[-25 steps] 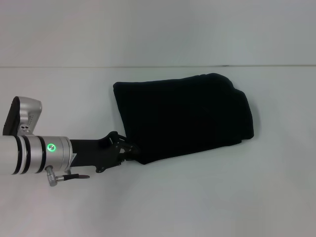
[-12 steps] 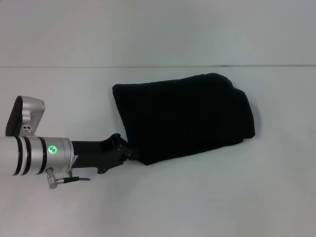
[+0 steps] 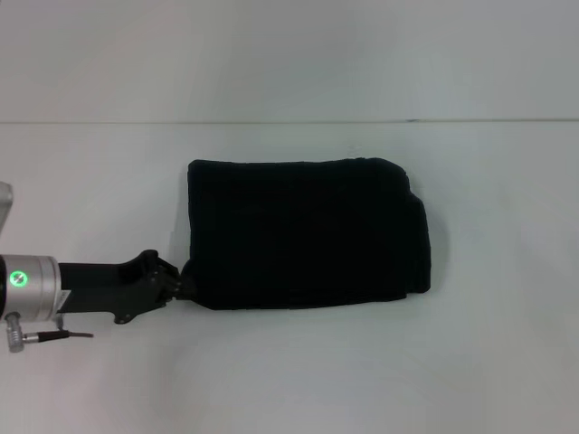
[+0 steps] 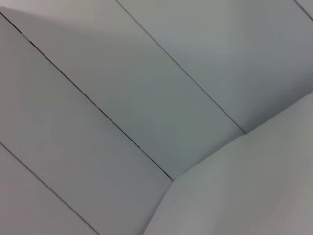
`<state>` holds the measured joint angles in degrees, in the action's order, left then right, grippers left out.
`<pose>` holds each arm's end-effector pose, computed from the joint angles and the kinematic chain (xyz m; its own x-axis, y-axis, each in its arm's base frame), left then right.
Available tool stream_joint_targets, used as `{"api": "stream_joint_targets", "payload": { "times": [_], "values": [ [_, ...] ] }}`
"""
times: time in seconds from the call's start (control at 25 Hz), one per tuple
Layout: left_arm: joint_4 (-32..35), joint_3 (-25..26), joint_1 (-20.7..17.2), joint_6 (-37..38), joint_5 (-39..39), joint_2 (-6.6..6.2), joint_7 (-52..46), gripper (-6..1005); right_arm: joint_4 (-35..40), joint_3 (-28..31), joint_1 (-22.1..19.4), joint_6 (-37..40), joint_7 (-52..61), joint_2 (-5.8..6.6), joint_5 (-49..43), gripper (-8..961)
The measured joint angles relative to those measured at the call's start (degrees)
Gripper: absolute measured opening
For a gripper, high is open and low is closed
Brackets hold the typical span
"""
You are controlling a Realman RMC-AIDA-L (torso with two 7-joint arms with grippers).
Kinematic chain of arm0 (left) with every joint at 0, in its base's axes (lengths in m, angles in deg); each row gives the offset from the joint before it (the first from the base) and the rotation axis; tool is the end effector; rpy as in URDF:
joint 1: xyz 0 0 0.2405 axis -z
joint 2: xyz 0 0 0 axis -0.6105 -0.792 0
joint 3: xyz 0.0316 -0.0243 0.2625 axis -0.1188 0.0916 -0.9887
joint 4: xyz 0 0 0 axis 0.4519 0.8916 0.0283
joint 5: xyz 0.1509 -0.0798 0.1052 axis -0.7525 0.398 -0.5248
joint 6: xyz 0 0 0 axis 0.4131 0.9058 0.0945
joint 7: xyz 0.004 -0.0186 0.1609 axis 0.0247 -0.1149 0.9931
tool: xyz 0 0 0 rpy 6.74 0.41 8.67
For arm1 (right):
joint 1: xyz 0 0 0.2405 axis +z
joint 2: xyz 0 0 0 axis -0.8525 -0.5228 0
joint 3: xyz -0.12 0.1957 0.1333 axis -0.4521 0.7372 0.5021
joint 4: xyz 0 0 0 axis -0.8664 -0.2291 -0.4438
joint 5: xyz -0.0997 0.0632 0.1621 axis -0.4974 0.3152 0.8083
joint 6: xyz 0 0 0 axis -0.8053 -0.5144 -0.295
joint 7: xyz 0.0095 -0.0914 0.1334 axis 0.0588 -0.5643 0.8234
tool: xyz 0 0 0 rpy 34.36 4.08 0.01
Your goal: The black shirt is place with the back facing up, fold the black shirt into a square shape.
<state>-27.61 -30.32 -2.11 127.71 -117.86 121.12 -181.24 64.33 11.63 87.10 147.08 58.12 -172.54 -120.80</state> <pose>-0.3081 0.3546 -0.0288 -0.2302 0.9153 0.3305 0.9654 0.1720 0.1962 0.3016 0.3693 0.0951 0.1336 -0.4614 -0.8771 -0.9030 -0.4213 0.0841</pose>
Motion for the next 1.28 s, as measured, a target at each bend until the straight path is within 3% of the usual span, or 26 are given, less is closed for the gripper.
{"api": "stream_joint_targets", "payload": {
  "times": [0.52, 0.72, 0.88, 1.08, 1.16, 1.28],
  "values": [
    [1.2, 2.1, -0.3, -0.5, -2.5, -0.45, -1.6, 41, -0.7, -0.1, -0.3, 0.0, 0.0, 0.24, -0.2, 818],
    [3.3, 1.9, 0.4, 4.2, -6.4, -1.14, -1.5, 193, -0.7, -0.5, -0.3, -0.1, 0.0, 0.53, -0.4, 818],
    [12.3, 4.2, -1.4, 12.0, -7.0, -1.96, 0.0, 359, -0.7, -0.6, -0.3, -0.7, 0.4, 0.84, -1.5, 818],
    [18.9, 11.9, -3.1, 18.8, 1.0, -0.28, 17.8, 517, -0.2, -0.7, 0.1, -1.1, -3.5, 0.84, -5.9, 818],
    [17.2, 11.0, -1.6, 17.9, 2.0, -0.09, 30.0, 561, 0.0, -0.7, 0.1, -1.1, -8.2, 0.29, -7.0, 818],
    [16.3, 10.4, -0.3, 15.1, 1.9, 0.18, 36.9, 627, 0.1, -1.0, 0.3, -1.0, -17.6, -0.60, -8.7, 818]
  ]
}}
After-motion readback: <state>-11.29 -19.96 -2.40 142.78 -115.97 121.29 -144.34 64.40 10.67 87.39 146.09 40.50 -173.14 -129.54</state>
